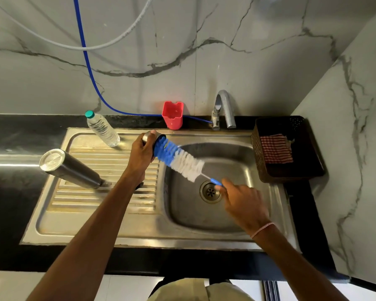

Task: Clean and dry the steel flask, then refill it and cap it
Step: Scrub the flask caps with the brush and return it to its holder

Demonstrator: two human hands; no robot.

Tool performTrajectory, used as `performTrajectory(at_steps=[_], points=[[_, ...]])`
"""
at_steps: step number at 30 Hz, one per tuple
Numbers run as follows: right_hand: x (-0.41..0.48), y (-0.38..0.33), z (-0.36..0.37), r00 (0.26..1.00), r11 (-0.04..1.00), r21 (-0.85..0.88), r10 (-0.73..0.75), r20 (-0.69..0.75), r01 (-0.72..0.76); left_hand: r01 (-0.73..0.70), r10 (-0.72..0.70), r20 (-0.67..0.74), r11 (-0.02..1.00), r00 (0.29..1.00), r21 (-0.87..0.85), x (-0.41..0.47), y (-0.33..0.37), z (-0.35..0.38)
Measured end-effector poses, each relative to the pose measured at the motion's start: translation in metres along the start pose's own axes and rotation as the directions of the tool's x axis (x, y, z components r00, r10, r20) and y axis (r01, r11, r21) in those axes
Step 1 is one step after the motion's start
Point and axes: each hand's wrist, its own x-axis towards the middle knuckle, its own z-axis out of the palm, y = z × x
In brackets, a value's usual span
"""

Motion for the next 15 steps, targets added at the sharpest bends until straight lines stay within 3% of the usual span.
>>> performTrajectory(at_steps=[1, 2, 4, 5, 10, 15], points=[[0.002, 0.001, 0.001, 0.990, 0.967, 0.246, 0.037, 0.137, -0.070, 0.005, -0.005, 0.019, 1.000, 1.000, 0.011, -0.001, 0.001, -0.001], [0.003, 0.002, 0.000, 0.945, 0.857, 0.471, 0.049, 0.324, -0.206, 0.007, -0.008, 0.047, 1.000, 0.999, 0.018, -0.001, 0.001, -0.003], [0.006, 0.004, -0.006, 0.816, 0.587, 0.653, 0.023, 0.578, -0.479, -0.012, 0.010, 0.099, 1.000, 0.995, 0.026, -0.001, 0.005, -0.008], [0.007, 0.007, -0.008, 0.780, 0.505, 0.668, 0.014, 0.626, -0.546, -0.032, 0.028, 0.114, 0.999, 0.993, 0.030, -0.001, 0.008, -0.010], [0.007, 0.035, -0.005, 0.809, 0.646, 0.590, 0.075, 0.583, -0.485, -0.047, 0.044, 0.094, 0.998, 0.995, 0.033, -0.002, 0.011, -0.013], [-0.002, 0.056, -0.002, 0.817, 0.684, 0.523, 0.191, 0.544, -0.508, -0.046, 0.039, 0.099, 0.997, 0.994, 0.067, 0.003, 0.006, -0.026]])
